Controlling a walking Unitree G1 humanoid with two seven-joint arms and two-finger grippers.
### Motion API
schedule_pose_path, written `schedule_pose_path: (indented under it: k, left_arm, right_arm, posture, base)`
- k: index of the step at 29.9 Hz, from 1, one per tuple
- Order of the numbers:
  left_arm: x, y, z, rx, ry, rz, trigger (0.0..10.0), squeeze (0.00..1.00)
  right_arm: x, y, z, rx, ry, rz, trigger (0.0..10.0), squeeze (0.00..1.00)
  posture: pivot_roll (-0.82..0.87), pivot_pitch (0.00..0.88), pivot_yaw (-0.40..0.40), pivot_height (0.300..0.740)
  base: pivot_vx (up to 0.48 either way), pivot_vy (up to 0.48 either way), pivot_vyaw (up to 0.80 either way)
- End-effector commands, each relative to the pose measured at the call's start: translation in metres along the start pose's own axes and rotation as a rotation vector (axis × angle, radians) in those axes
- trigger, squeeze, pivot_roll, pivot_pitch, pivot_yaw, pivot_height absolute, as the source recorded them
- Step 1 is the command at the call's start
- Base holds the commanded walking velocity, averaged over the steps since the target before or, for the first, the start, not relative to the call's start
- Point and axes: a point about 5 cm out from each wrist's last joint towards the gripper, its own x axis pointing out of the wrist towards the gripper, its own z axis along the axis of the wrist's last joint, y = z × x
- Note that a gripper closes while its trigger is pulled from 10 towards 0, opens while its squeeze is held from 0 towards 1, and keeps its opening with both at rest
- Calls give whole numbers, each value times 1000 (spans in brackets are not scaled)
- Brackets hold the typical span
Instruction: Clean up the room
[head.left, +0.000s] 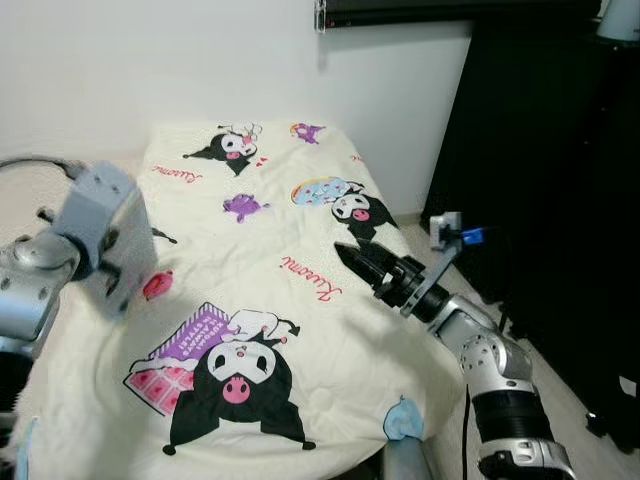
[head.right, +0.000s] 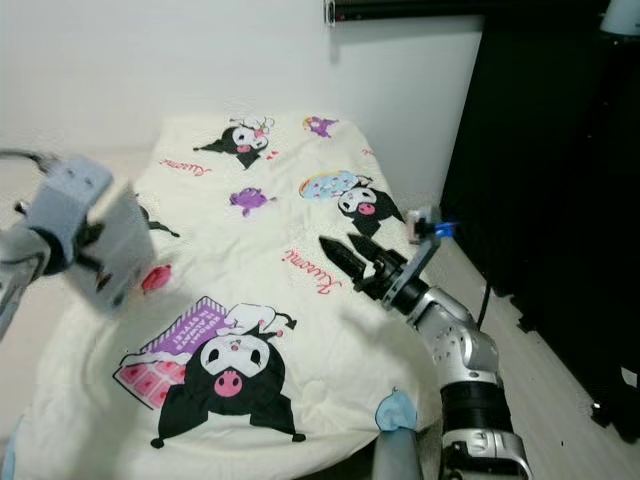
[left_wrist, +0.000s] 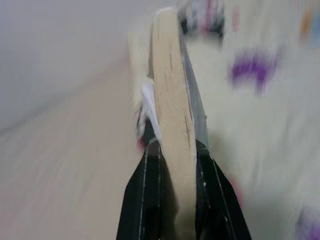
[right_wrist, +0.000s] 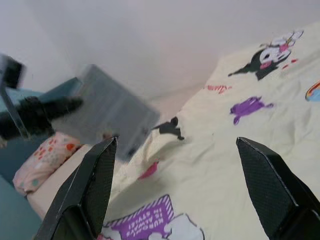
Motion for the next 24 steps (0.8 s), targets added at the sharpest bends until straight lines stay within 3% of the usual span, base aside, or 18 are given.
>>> schedule_pose_path:
  k: [1,2,3,4,8,11,16,18,24]
  left_arm:
    - [1,-1,10,-153,-83,-10,10000,0]
    - [1,-1,10,-153,-83,-10,10000,0]
    - [1,-8,17,-296,-140,-70,10000,0]
    - [1,-10,20,-350,-168,-90,10000,0]
    - [0,-16,30,-435,-250,-139,10000,0]
    - [-1,-28,31,-571,-302,-196,10000,0]
    - [2,-44,21,-604,-276,-216,10000,0]
    - [4,-59,10,-637,-244,-221,10000,0]
    - [4,-78,-3,-670,-192,-254,10000,0]
  right_arm:
    - [-1,-4,2,14,-18,-21,10000,0]
    - [-1,-4,2,14,-18,-21,10000,0]
    - [-1,-5,2,11,-16,-29,10000,0]
    - [-1,-6,2,8,-13,-32,10000,0]
    - [-1,-7,3,8,-15,-35,10000,0]
    - [-1,-7,3,10,-17,-39,10000,0]
    - [0,-9,2,15,-21,-51,10000,0]
    - [-1,-11,-1,19,-19,-64,10000,0]
    - [-4,-13,-5,25,-8,-84,10000,0]
  posture:
    - [-80,0,-25,560]
    - [-80,0,-25,560]
    - [-83,0,-26,570]
    - [-83,0,-26,575]
    - [-85,0,-28,590]
    - [-85,0,-28,605]
    - [-89,0,-26,615]
    - [-89,0,-26,625]
    - [-89,0,-25,645]
  base:
    - [0,0,0]
    - [0,0,0]
    - [0,0,0]
    - [0,0,0]
    - [-268,0,0]
    - [-480,0,0]
    - [-371,0,0]
    - [0,0,0]
    - [-74,0,0]
